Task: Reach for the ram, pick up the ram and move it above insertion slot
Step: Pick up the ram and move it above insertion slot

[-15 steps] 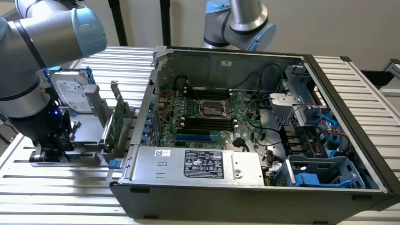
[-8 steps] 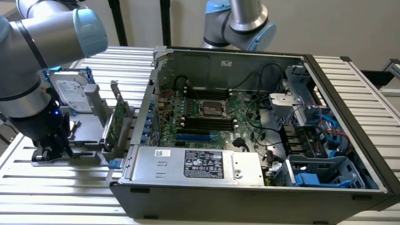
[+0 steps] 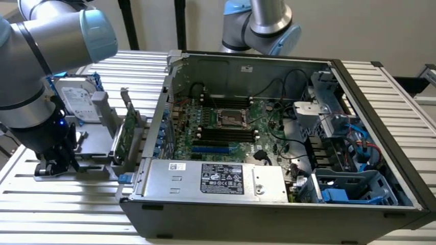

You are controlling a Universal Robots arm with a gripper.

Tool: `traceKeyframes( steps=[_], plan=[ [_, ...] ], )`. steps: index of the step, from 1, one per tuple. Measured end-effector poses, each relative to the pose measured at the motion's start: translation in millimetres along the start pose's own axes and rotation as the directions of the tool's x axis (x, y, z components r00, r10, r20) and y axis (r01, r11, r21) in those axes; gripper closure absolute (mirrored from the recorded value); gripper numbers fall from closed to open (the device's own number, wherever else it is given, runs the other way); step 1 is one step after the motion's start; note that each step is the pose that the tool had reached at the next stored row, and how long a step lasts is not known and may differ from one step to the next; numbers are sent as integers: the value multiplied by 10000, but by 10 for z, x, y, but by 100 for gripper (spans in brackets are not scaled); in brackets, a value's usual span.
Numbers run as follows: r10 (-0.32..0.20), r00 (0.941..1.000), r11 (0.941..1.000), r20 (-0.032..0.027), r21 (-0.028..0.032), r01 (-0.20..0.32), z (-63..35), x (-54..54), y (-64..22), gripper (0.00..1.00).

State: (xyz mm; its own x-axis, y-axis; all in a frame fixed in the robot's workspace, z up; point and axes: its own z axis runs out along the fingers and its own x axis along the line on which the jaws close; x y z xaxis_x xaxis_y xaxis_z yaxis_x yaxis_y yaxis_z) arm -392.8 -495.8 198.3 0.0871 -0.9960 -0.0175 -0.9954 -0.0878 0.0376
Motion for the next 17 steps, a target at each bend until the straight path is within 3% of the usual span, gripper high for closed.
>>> traceKeyframes(
  steps=[6,17],
  plan=[
    [49,10000,10000,8,0,-49,-28,6,-14,87],
    [168,9999,9999,35,3,-168,-186,7,-33,87]
  ],
)
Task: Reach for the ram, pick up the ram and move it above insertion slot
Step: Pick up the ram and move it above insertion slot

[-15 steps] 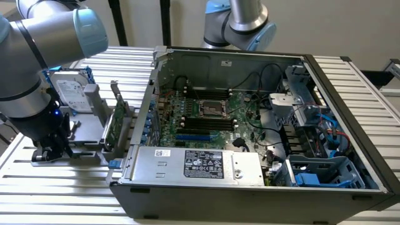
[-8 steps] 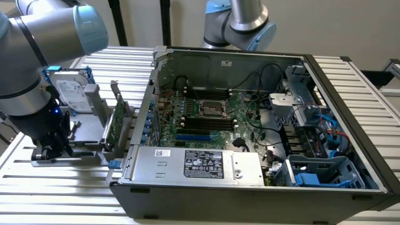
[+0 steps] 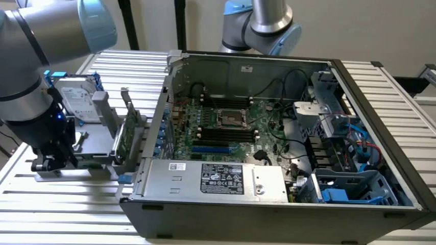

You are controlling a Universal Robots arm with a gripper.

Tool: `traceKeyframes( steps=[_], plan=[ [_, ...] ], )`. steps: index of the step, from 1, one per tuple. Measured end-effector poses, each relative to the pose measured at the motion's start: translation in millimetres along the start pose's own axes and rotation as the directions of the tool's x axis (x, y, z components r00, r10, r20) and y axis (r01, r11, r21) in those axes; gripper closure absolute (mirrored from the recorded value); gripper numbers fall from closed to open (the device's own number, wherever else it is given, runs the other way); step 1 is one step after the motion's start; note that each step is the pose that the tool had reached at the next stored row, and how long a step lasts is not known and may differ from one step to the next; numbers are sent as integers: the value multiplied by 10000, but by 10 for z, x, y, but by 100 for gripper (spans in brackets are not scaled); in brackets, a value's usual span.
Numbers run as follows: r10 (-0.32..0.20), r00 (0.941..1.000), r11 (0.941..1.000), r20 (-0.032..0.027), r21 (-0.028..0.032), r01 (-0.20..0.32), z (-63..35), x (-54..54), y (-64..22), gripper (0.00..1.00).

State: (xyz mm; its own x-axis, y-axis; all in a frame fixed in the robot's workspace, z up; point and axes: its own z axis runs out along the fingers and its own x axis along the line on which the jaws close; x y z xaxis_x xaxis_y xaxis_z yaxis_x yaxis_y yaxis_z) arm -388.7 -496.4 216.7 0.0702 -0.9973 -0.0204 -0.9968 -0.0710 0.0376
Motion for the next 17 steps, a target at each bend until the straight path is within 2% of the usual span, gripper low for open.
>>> traceKeyframes(
  steps=[4,12,14,17],
  plan=[
    [25,10000,10000,14,2,-25,-129,-3,4,87],
    [70,10000,10000,15,1,-70,-492,-7,-12,87],
    [71,10000,10000,17,3,-71,-584,-6,-56,87],
    [71,10000,10000,16,2,-71,-727,0,-172,87]
  ],
)
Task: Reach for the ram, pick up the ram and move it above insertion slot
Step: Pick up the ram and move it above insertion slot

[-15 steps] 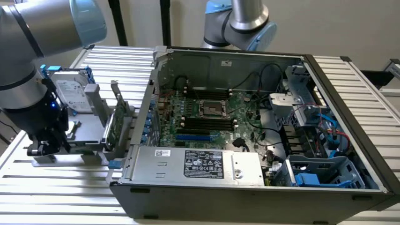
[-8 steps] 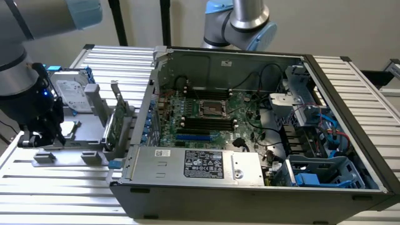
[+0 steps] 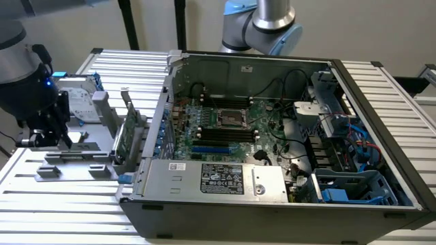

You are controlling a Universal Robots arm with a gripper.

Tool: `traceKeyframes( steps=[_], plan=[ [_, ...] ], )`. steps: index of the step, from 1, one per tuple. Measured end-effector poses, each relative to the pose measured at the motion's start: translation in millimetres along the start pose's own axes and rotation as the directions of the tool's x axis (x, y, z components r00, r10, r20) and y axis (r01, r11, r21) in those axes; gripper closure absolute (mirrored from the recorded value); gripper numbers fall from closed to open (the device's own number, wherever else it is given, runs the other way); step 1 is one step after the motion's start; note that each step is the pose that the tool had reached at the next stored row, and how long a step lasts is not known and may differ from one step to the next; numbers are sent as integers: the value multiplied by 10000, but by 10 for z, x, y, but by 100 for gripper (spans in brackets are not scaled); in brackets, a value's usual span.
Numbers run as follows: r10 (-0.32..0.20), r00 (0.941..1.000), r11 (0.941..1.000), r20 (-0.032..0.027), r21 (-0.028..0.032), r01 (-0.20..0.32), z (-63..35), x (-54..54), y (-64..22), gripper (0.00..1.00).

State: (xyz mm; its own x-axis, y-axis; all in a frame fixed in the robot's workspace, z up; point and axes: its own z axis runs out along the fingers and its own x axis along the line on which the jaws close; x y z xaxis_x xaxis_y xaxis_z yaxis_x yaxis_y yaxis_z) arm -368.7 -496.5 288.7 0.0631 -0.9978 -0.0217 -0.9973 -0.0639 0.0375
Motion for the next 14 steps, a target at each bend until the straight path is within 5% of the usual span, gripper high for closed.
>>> traceKeyframes(
  steps=[14],
  plan=[
    [0,10000,10000,1,1,0,-661,27,-612,87]
  ],
)
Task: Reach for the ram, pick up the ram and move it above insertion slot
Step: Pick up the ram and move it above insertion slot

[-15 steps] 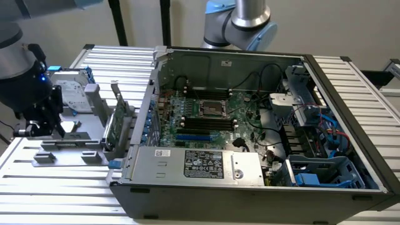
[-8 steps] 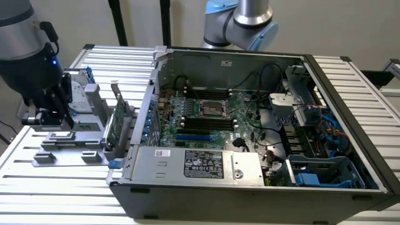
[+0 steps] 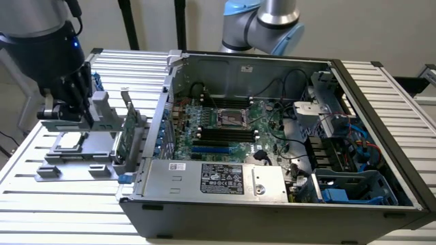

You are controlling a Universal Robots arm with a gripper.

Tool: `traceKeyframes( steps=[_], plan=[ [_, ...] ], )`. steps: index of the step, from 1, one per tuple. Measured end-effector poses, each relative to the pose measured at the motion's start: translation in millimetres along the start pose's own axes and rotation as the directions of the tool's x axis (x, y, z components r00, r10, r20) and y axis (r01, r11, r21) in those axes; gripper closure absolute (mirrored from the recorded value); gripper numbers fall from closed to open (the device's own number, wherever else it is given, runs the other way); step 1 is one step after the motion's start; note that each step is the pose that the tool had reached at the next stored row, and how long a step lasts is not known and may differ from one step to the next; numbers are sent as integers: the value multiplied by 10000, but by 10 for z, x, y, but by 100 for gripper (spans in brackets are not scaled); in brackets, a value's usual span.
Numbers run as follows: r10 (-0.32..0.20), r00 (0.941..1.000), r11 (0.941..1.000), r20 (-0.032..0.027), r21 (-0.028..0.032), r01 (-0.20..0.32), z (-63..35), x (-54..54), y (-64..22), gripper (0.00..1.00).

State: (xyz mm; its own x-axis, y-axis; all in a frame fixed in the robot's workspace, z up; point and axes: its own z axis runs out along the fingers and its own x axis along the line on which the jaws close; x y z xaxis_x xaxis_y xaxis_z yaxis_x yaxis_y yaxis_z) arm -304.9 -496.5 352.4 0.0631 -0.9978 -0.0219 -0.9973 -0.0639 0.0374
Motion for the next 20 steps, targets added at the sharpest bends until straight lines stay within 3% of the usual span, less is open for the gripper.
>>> traceKeyframes(
  steps=[9,20],
  plan=[
    [-1,10000,10000,12,-5,1,-383,17,-393,87],
    [-7,9998,10000,177,5,7,-439,49,-890,87]
  ],
)
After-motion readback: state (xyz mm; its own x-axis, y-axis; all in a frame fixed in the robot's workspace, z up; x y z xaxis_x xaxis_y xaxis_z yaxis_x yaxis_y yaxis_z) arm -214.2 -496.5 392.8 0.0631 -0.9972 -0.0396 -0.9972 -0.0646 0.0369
